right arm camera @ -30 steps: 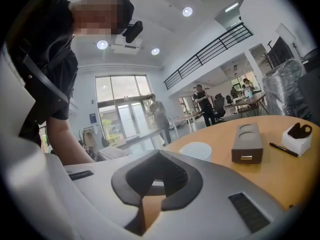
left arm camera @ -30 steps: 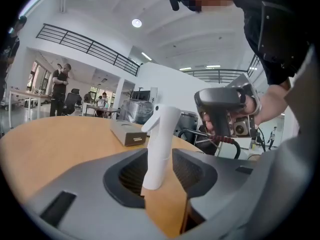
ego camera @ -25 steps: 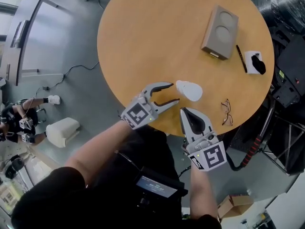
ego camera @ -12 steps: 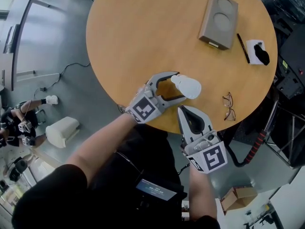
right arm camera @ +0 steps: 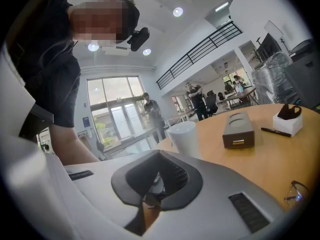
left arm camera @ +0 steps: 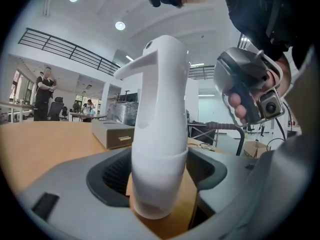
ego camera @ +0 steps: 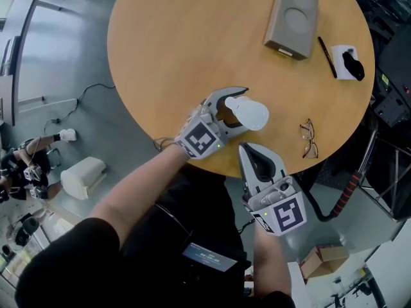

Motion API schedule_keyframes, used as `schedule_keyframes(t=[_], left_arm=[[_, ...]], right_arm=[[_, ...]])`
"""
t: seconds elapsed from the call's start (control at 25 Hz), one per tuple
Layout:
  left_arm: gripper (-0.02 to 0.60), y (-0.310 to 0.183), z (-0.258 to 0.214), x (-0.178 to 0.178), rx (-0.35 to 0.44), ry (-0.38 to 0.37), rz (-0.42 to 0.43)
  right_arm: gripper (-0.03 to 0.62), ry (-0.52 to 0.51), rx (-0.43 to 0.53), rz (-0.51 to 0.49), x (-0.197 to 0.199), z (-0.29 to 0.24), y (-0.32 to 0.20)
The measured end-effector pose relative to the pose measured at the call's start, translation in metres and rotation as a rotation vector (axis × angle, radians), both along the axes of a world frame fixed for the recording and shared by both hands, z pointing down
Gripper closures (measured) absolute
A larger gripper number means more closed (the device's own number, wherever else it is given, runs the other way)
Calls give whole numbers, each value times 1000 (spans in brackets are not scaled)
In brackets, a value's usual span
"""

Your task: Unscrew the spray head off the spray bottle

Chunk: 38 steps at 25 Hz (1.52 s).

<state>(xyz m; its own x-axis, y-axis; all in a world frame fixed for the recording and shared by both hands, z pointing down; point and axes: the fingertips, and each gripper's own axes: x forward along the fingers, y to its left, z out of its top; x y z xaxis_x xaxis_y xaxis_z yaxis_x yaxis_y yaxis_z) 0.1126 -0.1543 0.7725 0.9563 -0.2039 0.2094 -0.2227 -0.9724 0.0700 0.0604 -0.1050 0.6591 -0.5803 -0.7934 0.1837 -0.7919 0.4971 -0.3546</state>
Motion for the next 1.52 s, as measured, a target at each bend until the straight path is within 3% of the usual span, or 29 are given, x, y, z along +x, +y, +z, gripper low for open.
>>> schedule_keyframes(t=[0.28, 0.4, 0.68, 1.0, 1.52], left_arm=[[229, -5, -1, 17, 20, 20, 11], [273, -5, -3, 19, 32, 22, 25], [284, 8, -17, 18, -16, 19, 104], [284, 37, -107, 5, -8, 13, 160], [284, 90, -280, -26, -51, -2, 134]], right_arm=[[599, 2, -10, 6, 6, 5, 4], [599, 1, -11, 9, 8, 6, 5], [599, -2, 5, 18, 14, -9, 8], [592, 41, 75, -17, 20, -84, 22], [486, 89, 177, -96, -5, -245, 63]])
